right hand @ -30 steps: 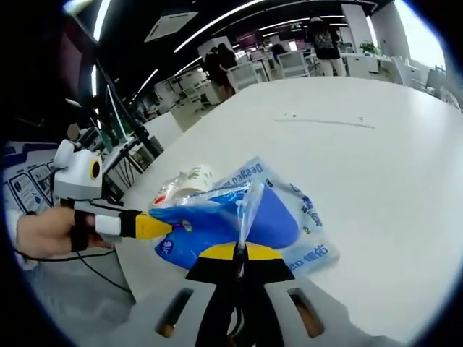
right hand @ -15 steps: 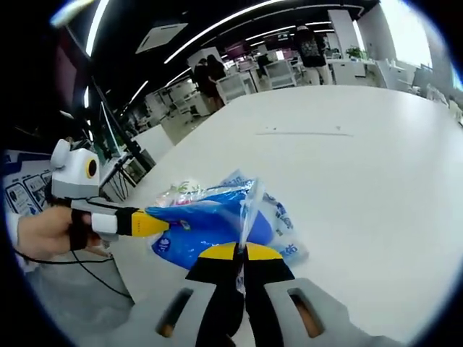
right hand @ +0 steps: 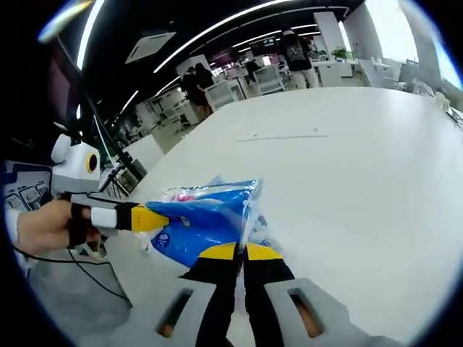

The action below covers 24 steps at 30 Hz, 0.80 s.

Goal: Arrange the tabletop items into an orderly group along one side of the table until the central work area is clear of visible clutter.

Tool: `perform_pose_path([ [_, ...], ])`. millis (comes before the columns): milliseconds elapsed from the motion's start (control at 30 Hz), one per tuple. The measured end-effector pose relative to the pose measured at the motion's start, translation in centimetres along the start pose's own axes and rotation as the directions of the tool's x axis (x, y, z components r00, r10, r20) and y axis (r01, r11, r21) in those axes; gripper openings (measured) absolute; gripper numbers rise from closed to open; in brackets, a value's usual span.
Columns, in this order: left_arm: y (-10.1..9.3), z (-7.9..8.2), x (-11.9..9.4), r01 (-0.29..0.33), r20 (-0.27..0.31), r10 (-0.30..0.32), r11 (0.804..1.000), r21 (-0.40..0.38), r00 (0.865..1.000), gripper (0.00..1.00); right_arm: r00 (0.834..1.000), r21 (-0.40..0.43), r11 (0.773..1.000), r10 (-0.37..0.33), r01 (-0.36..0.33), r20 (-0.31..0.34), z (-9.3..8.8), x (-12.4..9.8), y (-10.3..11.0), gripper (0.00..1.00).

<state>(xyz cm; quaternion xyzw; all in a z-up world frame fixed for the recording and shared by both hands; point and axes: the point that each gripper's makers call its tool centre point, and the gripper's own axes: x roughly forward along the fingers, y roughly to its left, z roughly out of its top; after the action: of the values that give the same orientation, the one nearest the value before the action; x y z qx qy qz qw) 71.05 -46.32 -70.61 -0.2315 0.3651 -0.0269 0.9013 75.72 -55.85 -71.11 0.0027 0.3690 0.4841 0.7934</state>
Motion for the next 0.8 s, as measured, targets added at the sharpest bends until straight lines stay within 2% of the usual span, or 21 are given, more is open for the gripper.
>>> perform_pose_path([
  [500, -3.7, 0.1, 2.9, 0.053, -0.036, -0.052, 0.998, 0.03, 0.998, 0.0, 0.999, 0.044, 0.999, -0.031, 0.031, 0.014, -0.4, -2.5, -3.9, 0.0],
  [800, -5.9, 0.8, 5.0, 0.076, -0.049, -0.074, 0.996, 0.055, 0.996, 0.0, 0.998, 0.059, 0.997, -0.052, 0.05, 0.029, 0.4, -3.5, -7.0, 0.0],
])
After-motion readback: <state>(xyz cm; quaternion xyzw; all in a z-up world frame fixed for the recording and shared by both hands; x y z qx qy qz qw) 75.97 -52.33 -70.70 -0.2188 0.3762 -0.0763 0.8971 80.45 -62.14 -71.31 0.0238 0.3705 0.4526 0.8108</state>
